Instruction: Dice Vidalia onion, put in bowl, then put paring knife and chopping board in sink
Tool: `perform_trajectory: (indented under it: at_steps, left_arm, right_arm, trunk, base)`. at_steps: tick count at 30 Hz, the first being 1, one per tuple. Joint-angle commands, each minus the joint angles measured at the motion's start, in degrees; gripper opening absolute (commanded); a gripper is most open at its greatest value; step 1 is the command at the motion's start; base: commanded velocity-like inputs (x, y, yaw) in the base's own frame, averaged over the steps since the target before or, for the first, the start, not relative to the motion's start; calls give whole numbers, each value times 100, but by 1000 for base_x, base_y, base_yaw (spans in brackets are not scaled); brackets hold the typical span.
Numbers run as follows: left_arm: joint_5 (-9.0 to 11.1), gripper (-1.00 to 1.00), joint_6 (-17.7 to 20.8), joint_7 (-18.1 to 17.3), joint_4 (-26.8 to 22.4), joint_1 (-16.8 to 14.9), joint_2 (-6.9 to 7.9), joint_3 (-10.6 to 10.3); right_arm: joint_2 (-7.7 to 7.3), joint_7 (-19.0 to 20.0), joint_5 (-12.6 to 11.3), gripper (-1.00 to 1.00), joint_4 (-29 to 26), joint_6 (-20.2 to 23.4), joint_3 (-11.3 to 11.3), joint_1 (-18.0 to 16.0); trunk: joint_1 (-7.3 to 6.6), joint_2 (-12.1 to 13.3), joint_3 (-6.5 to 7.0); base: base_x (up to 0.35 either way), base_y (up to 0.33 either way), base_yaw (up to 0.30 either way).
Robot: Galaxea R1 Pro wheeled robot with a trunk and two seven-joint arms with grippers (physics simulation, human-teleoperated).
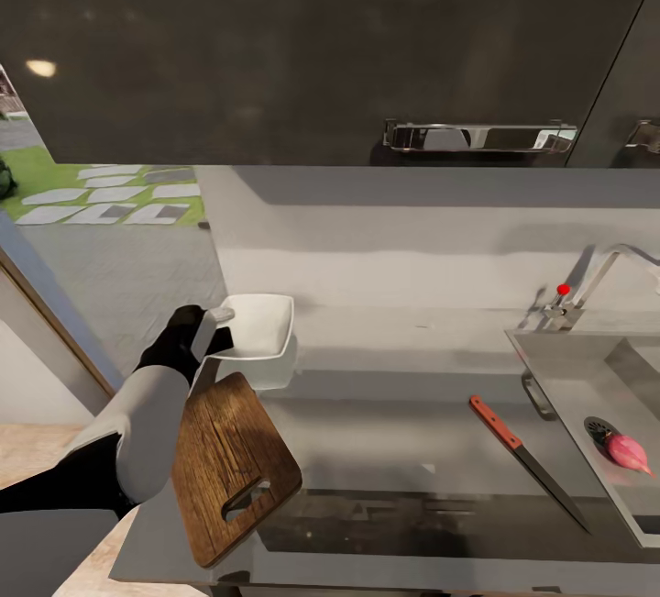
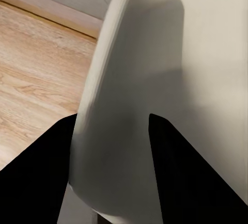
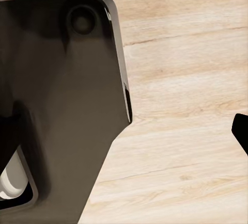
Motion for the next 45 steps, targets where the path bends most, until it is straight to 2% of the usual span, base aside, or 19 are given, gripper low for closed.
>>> perform_trajectory:
  at_steps: [1,6,9,17,24,45]
  left_arm:
    - [-52,-100,32,-15,58,-3,-9,56]
    - [-52,-100,24,-22,74,-3,-16,299]
    - [-52,-100,23,-23,76,-3,-17,353]
    - [-52,-100,-34,-24,142,-3,-17,377]
    - [-52,-100,-444,-24,303,-3,-22,379]
    - [-52,-100,-504,-16,306,-3,-43,370]
  right_arm:
    - [0,4,-15,100,6,-23,-18,-4]
    - [2,4,-14,100,6,-23,-18,-4]
    - [5,4,-13,100,6,-23,-18,-4]
    - [3,4,-13,100,6,-23,-18,-4]
    - [0,4,-13,100,6,-23,-18,-4]
    - [8,7,-17,100,6,-23,-18,-4]
  trunk:
    - [4,-9,-13]
    - [4,-9,-13]
    - [4,-9,-13]
    - [4,-9,-13]
    - [4,-9,-13]
    - [4,-9,-13]
  base:
    - [0,0,0]
    - [0,0,0]
    - [0,0,0]
    - [0,0,0]
    - [0,0,0]
    - [0,0,0]
